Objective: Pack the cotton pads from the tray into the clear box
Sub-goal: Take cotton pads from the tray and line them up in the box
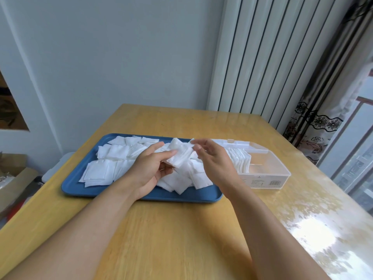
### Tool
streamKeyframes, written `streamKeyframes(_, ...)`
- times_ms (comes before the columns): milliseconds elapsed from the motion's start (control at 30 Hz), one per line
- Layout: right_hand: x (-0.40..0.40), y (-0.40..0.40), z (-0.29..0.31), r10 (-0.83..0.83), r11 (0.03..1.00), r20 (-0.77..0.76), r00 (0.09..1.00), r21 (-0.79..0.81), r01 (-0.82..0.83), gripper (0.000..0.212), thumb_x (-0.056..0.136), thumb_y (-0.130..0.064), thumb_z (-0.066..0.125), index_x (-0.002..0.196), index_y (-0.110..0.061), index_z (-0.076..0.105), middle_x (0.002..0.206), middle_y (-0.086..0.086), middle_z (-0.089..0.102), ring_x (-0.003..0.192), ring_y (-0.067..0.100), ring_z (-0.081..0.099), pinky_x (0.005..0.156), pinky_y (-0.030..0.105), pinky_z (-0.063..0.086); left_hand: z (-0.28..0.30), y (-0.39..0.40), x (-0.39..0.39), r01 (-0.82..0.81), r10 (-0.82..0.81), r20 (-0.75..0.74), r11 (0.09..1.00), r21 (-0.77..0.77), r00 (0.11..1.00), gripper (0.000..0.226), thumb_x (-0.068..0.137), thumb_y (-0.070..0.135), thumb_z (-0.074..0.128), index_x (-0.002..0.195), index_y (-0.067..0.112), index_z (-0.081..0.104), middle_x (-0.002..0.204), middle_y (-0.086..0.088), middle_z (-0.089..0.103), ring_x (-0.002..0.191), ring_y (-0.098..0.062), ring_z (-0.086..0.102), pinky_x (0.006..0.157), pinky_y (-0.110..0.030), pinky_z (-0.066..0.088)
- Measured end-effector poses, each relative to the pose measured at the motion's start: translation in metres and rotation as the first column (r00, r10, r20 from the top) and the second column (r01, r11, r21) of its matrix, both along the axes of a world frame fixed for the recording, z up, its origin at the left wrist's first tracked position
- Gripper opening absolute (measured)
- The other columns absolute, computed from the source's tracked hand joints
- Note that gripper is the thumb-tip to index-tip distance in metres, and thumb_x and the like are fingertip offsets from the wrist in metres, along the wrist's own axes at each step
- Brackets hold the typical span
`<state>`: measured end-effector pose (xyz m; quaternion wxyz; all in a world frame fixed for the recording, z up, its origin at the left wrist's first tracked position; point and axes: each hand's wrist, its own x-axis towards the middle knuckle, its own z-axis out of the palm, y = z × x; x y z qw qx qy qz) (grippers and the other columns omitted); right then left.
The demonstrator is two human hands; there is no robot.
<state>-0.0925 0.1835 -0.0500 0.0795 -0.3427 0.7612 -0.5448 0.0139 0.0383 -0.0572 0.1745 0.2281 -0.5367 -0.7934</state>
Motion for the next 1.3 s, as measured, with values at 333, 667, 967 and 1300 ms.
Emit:
streamKeyframes(333, 0.000, 0.004, 0.001, 0.139, 0.983, -0.299, 0.944, -0.075, -0.169, 0.009, 0.094, -0.020, 0.071, 0.095, -0.026, 0.064, 0.125, -0.021, 0.066, 0.119, 0.004, 0.057, 0.093, 0.021, 0.046, 0.005, -0.007, 0.006, 0.209, -0.212, 0.011, 0.970, 0.125, 0.977, 0.006, 0.096, 0.016, 0.058, 0.093, 0.011, 0.059, 0.072, -0.003, 0.049, 0.053, -0.011, 0.038, 0.043, -0.019, 0.028)
streamKeyframes(667, -0.063, 0.064, 0.051, -0.323, 0.925, 0.135, 0.937, -0.165, 0.343, 0.022, 0.094, -0.008, 0.067, 0.113, -0.017, 0.058, 0.099, 0.003, 0.074, 0.084, 0.016, 0.074, 0.071, 0.029, 0.062, -0.002, 0.003, -0.001, 0.111, -0.110, -0.022, 0.992, 0.066, 0.994, 0.039, 0.093, 0.009, 0.068, 0.131, 0.012, 0.059, 0.087, -0.008, 0.073, 0.063, -0.016, 0.065, 0.056, -0.025, 0.052)
streamKeyframes(967, -0.100, 0.109, 0.023, -0.532, 0.692, -0.312, 0.788, 0.375, 0.616, 0.039, 0.086, -0.008, 0.058, 0.124, -0.018, 0.062, 0.113, 0.006, 0.067, 0.090, 0.019, 0.057, 0.054, 0.022, 0.038, -0.006, 0.007, -0.004, 0.010, -0.008, -0.098, 1.000, 0.026, 0.995, 0.034, 0.095, 0.007, 0.065, 0.129, 0.012, 0.060, 0.092, -0.008, 0.076, 0.074, -0.019, 0.073, 0.075, -0.032, 0.055)
streamKeyframes(1300, -0.104, 0.084, 0.010, -0.472, 0.773, -0.172, 0.865, 0.392, 0.499, 0.029, 0.099, -0.031, 0.059, 0.104, -0.003, 0.065, 0.089, 0.017, 0.074, 0.086, 0.035, 0.072, 0.083, 0.049, 0.060, -0.006, 0.004, -0.005, 0.003, 0.004, -0.113, 0.998, 0.065, 0.994, 0.029, 0.098, 0.006, 0.060, 0.126, 0.010, 0.061, 0.096, -0.011, 0.073, 0.078, -0.022, 0.072, 0.066, -0.027, 0.060)
